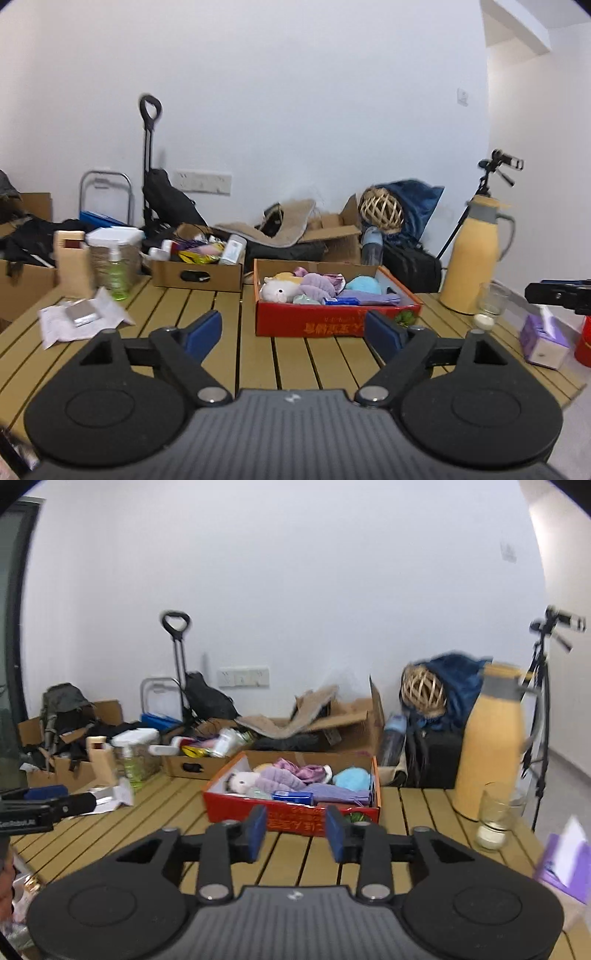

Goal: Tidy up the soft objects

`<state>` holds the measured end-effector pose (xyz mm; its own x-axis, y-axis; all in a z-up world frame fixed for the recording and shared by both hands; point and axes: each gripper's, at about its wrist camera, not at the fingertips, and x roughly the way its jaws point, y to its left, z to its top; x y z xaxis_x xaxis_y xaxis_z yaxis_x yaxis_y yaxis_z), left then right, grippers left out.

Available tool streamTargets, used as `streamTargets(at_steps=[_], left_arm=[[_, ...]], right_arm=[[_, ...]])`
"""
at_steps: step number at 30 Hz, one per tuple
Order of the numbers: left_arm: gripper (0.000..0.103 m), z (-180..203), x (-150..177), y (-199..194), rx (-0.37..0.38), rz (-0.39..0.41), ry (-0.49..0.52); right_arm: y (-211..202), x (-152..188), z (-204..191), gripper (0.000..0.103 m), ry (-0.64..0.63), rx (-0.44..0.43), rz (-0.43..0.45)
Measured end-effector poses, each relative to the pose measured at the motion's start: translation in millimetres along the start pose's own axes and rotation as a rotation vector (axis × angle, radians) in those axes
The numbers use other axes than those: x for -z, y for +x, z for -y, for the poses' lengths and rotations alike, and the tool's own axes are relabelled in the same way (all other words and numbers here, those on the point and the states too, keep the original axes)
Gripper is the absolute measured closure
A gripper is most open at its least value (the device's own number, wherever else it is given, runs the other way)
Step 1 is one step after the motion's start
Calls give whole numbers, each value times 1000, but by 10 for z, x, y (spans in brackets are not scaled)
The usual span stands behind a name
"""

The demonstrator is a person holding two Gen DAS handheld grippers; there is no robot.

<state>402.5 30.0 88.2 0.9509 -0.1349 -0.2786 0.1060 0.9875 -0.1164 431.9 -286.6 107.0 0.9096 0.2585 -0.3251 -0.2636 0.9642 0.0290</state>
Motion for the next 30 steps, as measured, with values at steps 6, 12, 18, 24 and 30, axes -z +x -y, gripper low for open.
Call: streamTargets(at_steps=[6, 12, 18, 24, 30], left_arm=[[0, 54, 266, -1032, 5, 51, -34], [0, 349, 736, -1882, -44, 105, 60], [0, 519, 1105, -2335, -88, 120, 85], [0, 600, 1264, -2593, -126, 126, 83], [0, 628, 1329, -2779, -84, 143, 67]], right_arm=[[-1141, 403, -403, 45, -39, -3, 98], [-1818, 866, -674, 21, -46, -59, 155], [-2219, 1326, -858, 14, -39, -22, 159], [-2473, 1660, -994, 8, -50, 10, 163], [-2667, 1766, -990, 4, -36, 19, 163]])
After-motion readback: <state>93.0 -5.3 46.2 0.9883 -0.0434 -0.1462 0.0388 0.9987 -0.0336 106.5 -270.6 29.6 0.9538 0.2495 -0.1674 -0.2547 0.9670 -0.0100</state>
